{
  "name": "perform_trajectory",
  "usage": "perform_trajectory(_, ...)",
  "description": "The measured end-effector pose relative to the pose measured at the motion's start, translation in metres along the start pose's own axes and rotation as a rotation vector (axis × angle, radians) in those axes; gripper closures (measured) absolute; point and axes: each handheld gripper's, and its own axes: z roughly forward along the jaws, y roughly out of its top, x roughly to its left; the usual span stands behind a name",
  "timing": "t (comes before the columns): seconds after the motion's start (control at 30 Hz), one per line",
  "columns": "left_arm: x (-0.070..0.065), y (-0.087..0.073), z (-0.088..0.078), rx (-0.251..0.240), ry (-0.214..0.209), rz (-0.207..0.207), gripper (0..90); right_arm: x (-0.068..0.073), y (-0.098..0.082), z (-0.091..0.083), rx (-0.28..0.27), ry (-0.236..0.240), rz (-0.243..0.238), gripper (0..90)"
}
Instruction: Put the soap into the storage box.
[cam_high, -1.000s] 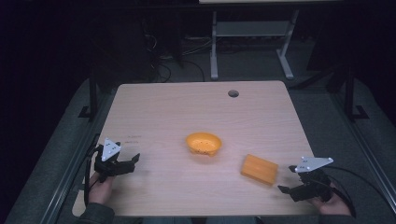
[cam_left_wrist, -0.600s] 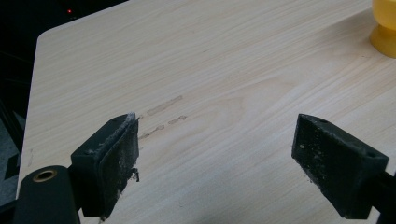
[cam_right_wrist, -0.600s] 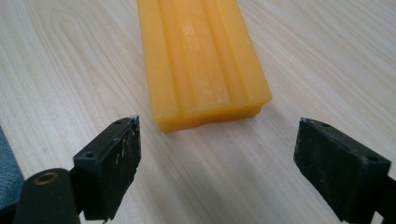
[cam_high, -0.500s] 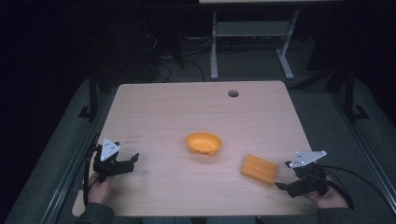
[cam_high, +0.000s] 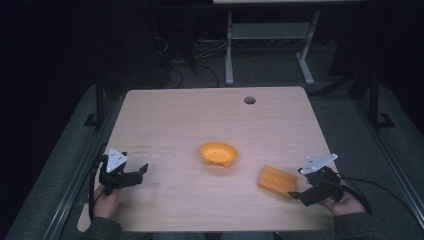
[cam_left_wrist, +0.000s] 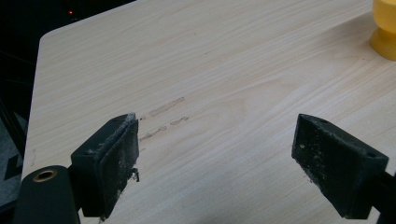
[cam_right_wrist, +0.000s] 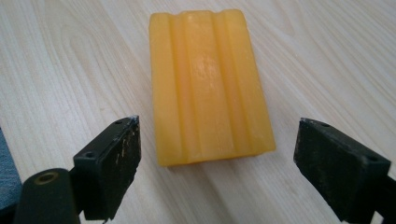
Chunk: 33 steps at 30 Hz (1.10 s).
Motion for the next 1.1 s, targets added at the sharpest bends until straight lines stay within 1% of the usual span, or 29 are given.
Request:
perform_trajectory(0.07,0.000,0.000,0.000,-0.001,-0.001,0.001,14.1,0.000,0.002,0.001,0.005,0.004,-0.002,14.5)
perform_trajectory(0.13,0.000,0.000,0.000,-0.001,-0.002,0.003,14.1,0.001,0.007,0.003,0.016,0.012,-0.011,14.5)
perform_trajectory(0.23,0.000,0.000,0.000,-0.003,0.000,-0.003,14.1,0.001,0.013,0.005,0.027,0.016,-0.032,14.5)
perform_trajectory(0.33,0.000,0.000,0.000,-0.001,-0.001,-0.008,14.1,0.001,0.017,0.007,0.036,0.023,-0.042,14.5)
perform_trajectory(0.4,0.001,0.000,0.000,-0.002,-0.001,0.004,14.1,0.001,0.021,0.010,0.043,0.028,-0.049,14.4)
perform_trajectory(0.43,0.000,0.000,0.000,-0.002,-0.002,-0.003,14.1,0.001,0.024,0.014,0.056,0.039,-0.062,14.5)
perform_trajectory(0.53,0.000,0.000,0.000,-0.002,-0.001,-0.004,14.1,0.001,0.028,0.022,0.075,0.050,-0.082,14.5)
perform_trajectory(0.63,0.001,0.000,-0.001,-0.001,-0.002,-0.004,14.1,0.002,0.032,0.029,0.095,0.059,-0.089,14.5)
perform_trajectory(0.67,0.001,0.000,-0.001,-0.001,-0.002,-0.003,14.1,0.002,0.033,0.032,0.103,0.056,-0.098,14.5)
perform_trajectory(0.77,0.001,0.000,0.000,-0.001,-0.002,-0.004,14.1,0.002,0.036,0.036,0.126,0.053,-0.104,14.3)
perform_trajectory(0.83,0.001,0.000,-0.001,-0.001,-0.002,-0.004,14.1,0.002,0.038,0.037,0.126,0.048,-0.112,14.5)
perform_trajectory(0.9,0.001,0.000,-0.001,-0.002,-0.002,-0.004,14.1,0.001,0.041,0.040,0.138,0.050,-0.114,14.6)
perform_trajectory(0.93,0.001,0.000,-0.001,-0.004,-0.002,-0.005,14.1,0.001,0.042,0.041,0.145,0.047,-0.116,14.6)
perform_trajectory(0.97,0.001,0.000,-0.001,-0.003,-0.002,-0.004,14.1,0.000,0.044,0.043,0.164,0.045,-0.125,14.7)
perform_trajectory(1.03,0.001,0.000,-0.001,-0.004,-0.002,-0.005,14.1,-0.001,0.044,0.044,0.165,0.044,-0.118,14.7)
perform_trajectory(1.1,0.001,0.000,-0.001,-0.006,-0.003,-0.005,14.1,-0.001,0.044,0.045,0.163,0.046,-0.122,14.7)
